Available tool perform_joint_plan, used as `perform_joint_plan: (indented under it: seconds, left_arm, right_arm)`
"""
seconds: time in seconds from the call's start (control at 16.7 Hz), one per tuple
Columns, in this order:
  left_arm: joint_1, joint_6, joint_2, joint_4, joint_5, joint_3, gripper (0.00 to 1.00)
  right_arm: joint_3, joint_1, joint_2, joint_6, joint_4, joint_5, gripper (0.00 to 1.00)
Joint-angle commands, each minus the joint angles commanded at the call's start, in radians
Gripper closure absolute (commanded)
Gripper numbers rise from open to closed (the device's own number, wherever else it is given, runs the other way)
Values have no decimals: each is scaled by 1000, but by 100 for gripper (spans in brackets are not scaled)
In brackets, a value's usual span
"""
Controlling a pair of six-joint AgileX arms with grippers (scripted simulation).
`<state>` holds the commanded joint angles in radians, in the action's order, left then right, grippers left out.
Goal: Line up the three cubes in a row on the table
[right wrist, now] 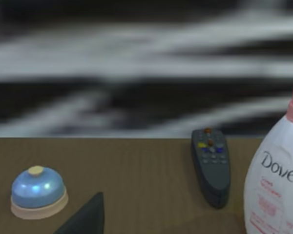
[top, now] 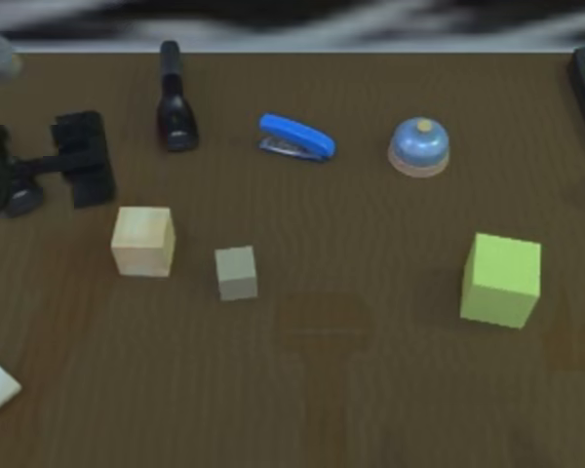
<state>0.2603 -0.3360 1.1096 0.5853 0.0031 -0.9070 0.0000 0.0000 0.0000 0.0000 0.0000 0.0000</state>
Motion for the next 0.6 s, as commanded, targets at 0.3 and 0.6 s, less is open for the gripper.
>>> perform_joint_plan:
  seconds: [0.3,0.6]
  left_arm:
    - [121,-152,544,277,6,-413,0]
    - [210,-264,949,468,4,-731,0]
  right_arm:
    - [0,0,0,0,0,0,0]
    - [0,0,0,0,0,0,0]
